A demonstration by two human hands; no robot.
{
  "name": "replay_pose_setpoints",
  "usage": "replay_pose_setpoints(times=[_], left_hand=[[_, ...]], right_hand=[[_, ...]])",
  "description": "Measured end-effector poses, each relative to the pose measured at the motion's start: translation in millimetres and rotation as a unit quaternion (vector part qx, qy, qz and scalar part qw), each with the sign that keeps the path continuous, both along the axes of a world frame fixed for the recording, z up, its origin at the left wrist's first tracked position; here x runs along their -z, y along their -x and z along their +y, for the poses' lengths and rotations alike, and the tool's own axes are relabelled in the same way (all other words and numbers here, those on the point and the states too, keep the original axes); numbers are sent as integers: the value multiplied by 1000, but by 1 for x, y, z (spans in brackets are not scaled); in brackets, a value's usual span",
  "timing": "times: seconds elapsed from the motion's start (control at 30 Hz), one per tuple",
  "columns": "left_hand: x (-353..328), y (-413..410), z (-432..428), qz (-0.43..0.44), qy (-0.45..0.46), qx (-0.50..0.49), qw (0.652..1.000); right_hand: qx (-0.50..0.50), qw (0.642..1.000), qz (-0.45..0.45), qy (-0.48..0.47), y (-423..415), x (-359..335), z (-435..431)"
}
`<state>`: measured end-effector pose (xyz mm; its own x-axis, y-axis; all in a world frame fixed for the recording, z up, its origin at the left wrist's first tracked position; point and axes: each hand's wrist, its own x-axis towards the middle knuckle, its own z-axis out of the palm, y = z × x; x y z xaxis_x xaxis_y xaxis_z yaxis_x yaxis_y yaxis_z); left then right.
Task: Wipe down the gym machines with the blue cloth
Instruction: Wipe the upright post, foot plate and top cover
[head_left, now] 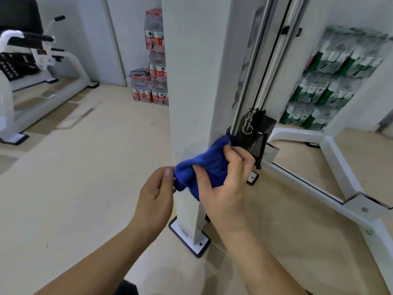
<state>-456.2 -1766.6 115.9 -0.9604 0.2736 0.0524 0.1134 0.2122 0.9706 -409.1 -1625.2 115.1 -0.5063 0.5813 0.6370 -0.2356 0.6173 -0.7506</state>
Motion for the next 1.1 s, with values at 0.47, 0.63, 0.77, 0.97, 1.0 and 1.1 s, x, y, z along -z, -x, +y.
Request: replay_pose_setpoints(times=[0.47, 0.63, 0.77, 0.97, 1.0, 1.1], left_hand=[[93, -20, 25, -61, 72, -64, 994], [129, -17, 30, -108, 90, -67, 988], [165, -3, 26, -183, 162, -34, 969], [225, 39, 13, -230, 359, 93, 900], [233, 42, 13, -228, 371, 96, 895], [260, 46, 16, -213, 392, 101, 889]], right_hand=[[-60, 982, -144, 104, -14, 163, -12], [-62, 976, -192, 79, -13, 217, -15], [-59, 954, -268, 117, -15, 277, -16], [-51, 905, -384, 177, -16, 343, -22], [-48, 890, -417, 177, -17, 354, -21], [-77, 821, -501, 262, -19, 370, -9]])
